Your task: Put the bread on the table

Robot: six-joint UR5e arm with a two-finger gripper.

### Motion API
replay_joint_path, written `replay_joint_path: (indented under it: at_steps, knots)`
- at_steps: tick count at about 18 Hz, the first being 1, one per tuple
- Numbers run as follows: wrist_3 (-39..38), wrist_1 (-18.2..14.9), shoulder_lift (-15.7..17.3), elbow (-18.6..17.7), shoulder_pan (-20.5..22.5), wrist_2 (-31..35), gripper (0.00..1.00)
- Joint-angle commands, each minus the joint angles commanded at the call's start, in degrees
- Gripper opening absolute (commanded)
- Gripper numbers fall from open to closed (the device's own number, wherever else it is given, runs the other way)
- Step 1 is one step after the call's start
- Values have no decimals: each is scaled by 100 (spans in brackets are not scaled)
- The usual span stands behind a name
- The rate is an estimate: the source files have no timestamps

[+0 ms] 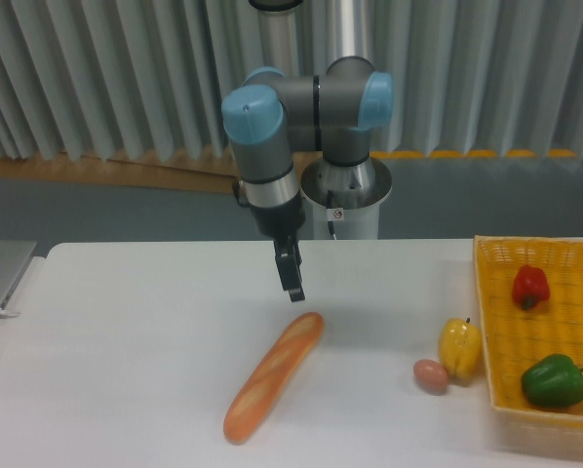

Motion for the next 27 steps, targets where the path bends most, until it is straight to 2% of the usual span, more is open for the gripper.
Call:
replay_joint_path:
  at_steps: [5,7,8,10,16,20,22,24,27]
  knots:
    - [0,53,97,-176,-27,-26,100]
    - [-52,18,-182,-412,-158,61,100]
    - [-149,61,-219,-526,-228,62,100]
    - [-333,53,-246,-519,-246,123,100]
    - [-343,0,105,-563,-343,185,100]
    - [-501,0,70,-519,-334,176,100]
    - [-510,-105,166,-501,-343,114,100]
    - [-501,-219,395,-501,-343,150,100]
    - [-588,-255,448,-501,-299,-51,100]
